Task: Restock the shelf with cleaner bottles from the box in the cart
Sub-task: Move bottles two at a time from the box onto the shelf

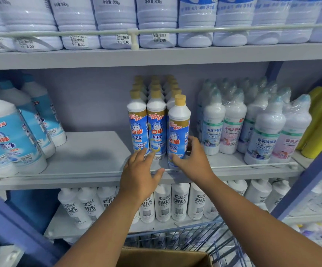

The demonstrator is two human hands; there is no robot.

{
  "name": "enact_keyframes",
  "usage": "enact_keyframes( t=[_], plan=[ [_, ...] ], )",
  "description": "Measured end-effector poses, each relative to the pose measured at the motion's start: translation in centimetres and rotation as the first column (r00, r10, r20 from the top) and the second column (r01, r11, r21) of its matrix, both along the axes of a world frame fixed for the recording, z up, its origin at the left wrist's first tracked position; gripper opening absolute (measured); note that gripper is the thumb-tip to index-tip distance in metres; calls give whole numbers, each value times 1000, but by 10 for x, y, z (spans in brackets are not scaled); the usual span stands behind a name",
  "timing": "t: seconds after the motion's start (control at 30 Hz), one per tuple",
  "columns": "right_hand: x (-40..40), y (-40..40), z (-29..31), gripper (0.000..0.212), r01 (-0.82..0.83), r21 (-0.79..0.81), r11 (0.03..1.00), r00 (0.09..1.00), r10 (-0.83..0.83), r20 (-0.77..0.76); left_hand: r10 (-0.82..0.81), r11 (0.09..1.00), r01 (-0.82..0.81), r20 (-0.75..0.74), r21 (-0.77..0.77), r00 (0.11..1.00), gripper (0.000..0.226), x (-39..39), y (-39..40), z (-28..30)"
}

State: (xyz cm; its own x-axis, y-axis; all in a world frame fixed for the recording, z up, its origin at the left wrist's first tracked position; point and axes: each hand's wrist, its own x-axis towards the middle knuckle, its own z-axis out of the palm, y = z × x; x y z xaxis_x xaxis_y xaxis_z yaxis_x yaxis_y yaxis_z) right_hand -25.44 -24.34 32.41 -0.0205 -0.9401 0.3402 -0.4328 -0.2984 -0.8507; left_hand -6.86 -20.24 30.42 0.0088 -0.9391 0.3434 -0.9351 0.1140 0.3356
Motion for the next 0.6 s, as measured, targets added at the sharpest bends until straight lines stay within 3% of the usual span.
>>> enact_keyframes(
  t=[0.1, 0.2, 0.43, 0.6],
  plan=[
    [6, 0, -1, 67, 62, -32, 998, 997, -63, -47, -2, 1000, 2, -9, 14, 1000, 69, -2, 1, 0],
    [9, -3, -1, 73, 90, -33, 995, 996, -89, 5, -3, 1000, 3, -6, 26, 1000, 69, -3, 1, 0],
    [5, 3, 1, 51, -12, -57, 998, 1000, 11, -5, -9, 1000, 10, -19, 24, 1000, 70, -1, 0, -2],
    [5, 6, 0, 53, 6, -71, 997, 1000, -7, -9, -12, 999, 13, -19, 30, 1000, 70, -2, 2, -4]
  ],
)
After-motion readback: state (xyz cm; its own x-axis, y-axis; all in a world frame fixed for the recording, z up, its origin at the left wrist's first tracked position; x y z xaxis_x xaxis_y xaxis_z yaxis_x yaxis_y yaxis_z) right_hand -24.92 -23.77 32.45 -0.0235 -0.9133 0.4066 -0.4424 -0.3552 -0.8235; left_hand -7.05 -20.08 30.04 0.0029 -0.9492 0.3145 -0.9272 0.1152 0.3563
